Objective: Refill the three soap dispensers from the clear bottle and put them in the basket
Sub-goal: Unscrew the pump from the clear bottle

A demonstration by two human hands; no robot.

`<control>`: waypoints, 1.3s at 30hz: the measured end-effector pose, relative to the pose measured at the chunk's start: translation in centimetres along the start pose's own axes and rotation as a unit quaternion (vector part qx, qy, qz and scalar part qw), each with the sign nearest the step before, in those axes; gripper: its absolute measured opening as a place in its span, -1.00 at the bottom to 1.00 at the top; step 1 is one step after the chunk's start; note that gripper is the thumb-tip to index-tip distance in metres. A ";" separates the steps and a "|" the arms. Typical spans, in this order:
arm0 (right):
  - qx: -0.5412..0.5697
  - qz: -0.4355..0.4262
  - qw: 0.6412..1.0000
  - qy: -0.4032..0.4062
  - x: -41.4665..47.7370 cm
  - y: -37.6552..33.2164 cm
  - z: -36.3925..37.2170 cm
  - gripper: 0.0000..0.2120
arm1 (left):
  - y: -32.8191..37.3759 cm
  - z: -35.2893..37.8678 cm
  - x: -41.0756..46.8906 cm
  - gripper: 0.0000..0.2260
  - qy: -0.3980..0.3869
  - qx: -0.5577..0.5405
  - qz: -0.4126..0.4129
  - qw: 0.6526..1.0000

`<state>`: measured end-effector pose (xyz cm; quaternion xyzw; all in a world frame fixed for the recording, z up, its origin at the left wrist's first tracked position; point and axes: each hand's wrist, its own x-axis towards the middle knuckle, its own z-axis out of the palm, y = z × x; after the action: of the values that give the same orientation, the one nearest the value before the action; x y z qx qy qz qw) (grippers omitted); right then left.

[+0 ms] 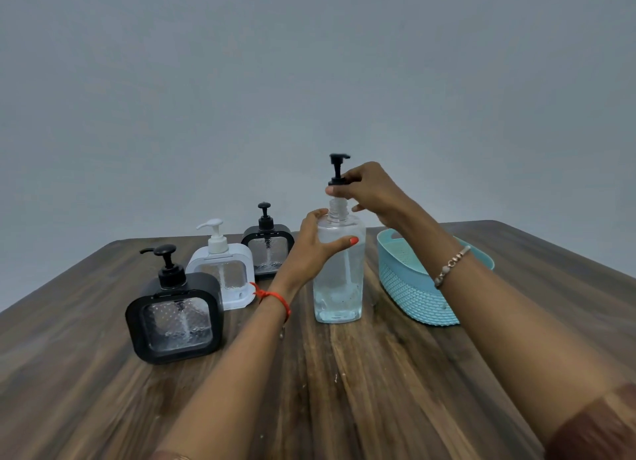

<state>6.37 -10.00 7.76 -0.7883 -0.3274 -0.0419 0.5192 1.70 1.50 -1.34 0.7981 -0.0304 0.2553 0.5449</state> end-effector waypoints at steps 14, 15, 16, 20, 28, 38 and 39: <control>0.088 -0.030 0.979 0.179 1.2 -3.7 -3.9 -0.64 | 0.0 0.0 0.1 -0.34 -0.001 0.005 -0.005 1.000; 0.088 -0.034 0.977 0.189 1.2 -3.8 -4.0 -0.61 | 0.0 0.0 0.1 -0.34 0.000 0.007 -0.005 1.000; 0.087 -0.040 0.976 0.198 1.3 -3.9 -4.1 -0.59 | 0.0 0.0 0.1 -0.34 0.001 0.008 -0.006 1.000; 0.089 -0.061 0.966 0.234 0.9 -4.3 -4.5 -0.65 | 0.2 0.0 0.0 -0.35 -0.002 0.008 -0.006 1.000; 0.133 -0.126 0.946 0.266 -0.8 -5.5 -6.0 -0.88 | 0.2 0.1 -0.1 -0.34 0.002 -0.006 -0.007 1.000; 0.159 -0.267 0.923 0.225 -7.8 -1.3 -7.5 -0.78 | 0.0 0.1 0.1 -0.36 0.009 -0.015 -0.004 1.000; 0.122 -0.266 0.932 0.212 -8.4 0.2 -7.0 -0.74 | 0.0 0.1 0.1 -0.36 0.008 -0.014 -0.005 1.000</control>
<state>1.77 -19.92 7.39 -0.5754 -0.4101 -0.3043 0.6388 1.81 1.39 -1.34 0.7883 -0.0257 0.2591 0.5576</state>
